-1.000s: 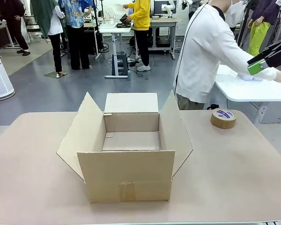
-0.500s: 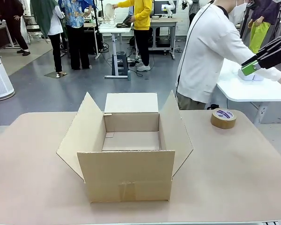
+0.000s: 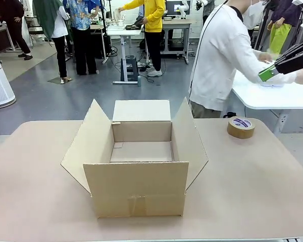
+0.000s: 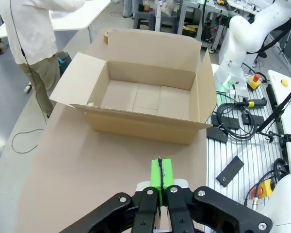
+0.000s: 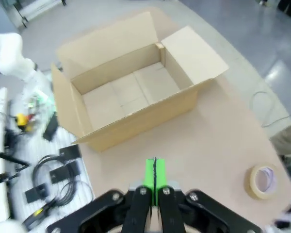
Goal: Wrap the clocks to prevent damage.
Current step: Open the side flaps of the Package Box.
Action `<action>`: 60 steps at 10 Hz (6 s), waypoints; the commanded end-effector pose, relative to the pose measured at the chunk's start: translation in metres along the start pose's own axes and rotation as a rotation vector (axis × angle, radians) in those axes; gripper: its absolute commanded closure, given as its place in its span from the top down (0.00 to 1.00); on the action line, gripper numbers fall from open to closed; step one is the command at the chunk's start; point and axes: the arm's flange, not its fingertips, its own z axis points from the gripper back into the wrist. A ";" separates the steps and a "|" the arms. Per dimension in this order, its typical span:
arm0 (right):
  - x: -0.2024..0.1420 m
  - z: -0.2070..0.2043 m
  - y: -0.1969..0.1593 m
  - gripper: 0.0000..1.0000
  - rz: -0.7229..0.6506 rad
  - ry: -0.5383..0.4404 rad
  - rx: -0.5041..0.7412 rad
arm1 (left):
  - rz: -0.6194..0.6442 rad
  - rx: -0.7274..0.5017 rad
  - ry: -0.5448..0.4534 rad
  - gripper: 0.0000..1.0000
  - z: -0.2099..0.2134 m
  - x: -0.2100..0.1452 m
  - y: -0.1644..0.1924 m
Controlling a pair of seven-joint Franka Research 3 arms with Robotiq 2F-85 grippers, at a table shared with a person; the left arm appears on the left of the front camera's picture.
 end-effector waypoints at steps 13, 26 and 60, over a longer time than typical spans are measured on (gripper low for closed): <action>0.185 -0.215 0.065 0.00 -0.748 0.605 -0.077 | 0.718 0.318 0.661 0.00 -0.212 0.178 -0.013; 0.154 -0.258 0.049 0.01 -0.869 0.567 -0.015 | 0.873 0.443 0.583 0.00 -0.283 0.149 0.000; 0.013 -0.345 0.014 0.01 -0.995 0.799 -0.446 | 1.086 0.666 0.699 0.00 -0.371 0.008 0.081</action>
